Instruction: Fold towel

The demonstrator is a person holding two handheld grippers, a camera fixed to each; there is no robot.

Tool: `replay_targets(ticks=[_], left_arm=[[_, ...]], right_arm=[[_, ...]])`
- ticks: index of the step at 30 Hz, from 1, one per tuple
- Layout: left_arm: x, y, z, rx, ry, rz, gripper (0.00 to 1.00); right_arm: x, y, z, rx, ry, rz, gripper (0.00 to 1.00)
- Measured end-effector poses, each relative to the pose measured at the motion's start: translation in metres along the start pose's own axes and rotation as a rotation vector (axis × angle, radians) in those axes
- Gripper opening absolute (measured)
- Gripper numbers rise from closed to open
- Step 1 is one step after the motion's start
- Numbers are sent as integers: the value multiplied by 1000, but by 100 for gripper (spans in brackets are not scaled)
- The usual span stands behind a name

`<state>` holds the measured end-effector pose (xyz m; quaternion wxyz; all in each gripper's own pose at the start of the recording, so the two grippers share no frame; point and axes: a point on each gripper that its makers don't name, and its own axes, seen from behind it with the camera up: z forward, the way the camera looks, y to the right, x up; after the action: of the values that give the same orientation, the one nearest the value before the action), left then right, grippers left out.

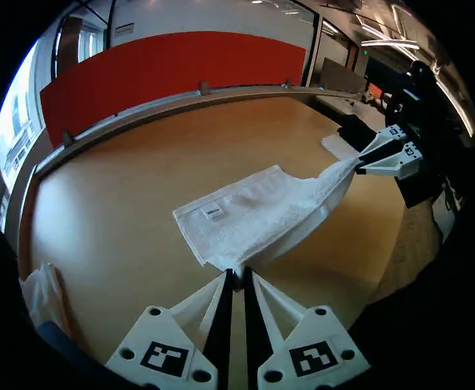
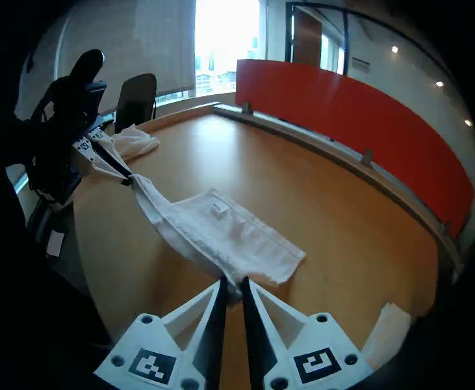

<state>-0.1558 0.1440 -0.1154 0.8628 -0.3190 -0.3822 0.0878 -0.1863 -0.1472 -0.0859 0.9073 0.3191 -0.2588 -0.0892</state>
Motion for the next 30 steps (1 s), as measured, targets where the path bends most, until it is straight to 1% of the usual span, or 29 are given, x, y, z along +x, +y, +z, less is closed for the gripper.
replay_targets(ticks=[3, 6, 11, 17, 23, 30], left_arm=[[4, -2, 3, 4, 4, 1, 12], [8, -7, 8, 11, 7, -4, 12], [16, -16, 21, 11, 9, -23, 12], [27, -30, 41, 17, 13, -26, 12], [32, -44, 61, 29, 2, -10, 12], [38, -58, 80, 42, -11, -3, 12]], right_arm=[[0, 3, 2, -2, -6, -4, 16], [1, 7, 5, 0, -10, -12, 16], [4, 19, 15, -1, -26, -24, 16], [7, 34, 33, -1, -43, -24, 16], [11, 50, 53, -1, -57, -13, 16], [10, 63, 72, -6, -76, -1, 16]])
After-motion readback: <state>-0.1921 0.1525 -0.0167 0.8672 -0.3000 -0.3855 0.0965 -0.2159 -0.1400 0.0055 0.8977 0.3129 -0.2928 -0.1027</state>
